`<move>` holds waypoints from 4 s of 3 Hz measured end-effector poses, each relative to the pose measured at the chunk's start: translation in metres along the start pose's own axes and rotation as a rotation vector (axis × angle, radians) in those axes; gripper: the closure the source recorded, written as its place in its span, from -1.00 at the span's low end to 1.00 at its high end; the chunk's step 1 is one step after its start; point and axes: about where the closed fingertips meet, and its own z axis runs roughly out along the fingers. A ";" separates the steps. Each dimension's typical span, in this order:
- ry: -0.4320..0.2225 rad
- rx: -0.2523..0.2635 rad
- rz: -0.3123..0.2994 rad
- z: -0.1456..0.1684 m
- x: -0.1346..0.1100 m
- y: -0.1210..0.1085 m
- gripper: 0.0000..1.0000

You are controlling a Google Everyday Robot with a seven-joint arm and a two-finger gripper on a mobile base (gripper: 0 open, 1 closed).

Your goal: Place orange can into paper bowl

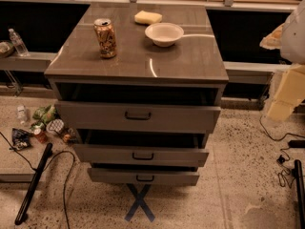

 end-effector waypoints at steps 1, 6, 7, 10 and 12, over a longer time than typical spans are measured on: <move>0.000 0.000 0.000 0.000 0.000 0.000 -1.00; -0.520 0.057 0.211 0.052 -0.119 -0.106 -1.00; -0.563 0.084 0.251 0.055 -0.130 -0.118 -1.00; -0.946 0.127 0.383 0.104 -0.301 -0.244 -1.00; -0.957 0.053 0.355 0.125 -0.349 -0.243 -1.00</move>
Offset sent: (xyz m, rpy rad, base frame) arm 0.0392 0.0302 0.0000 0.2543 -0.0418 0.0498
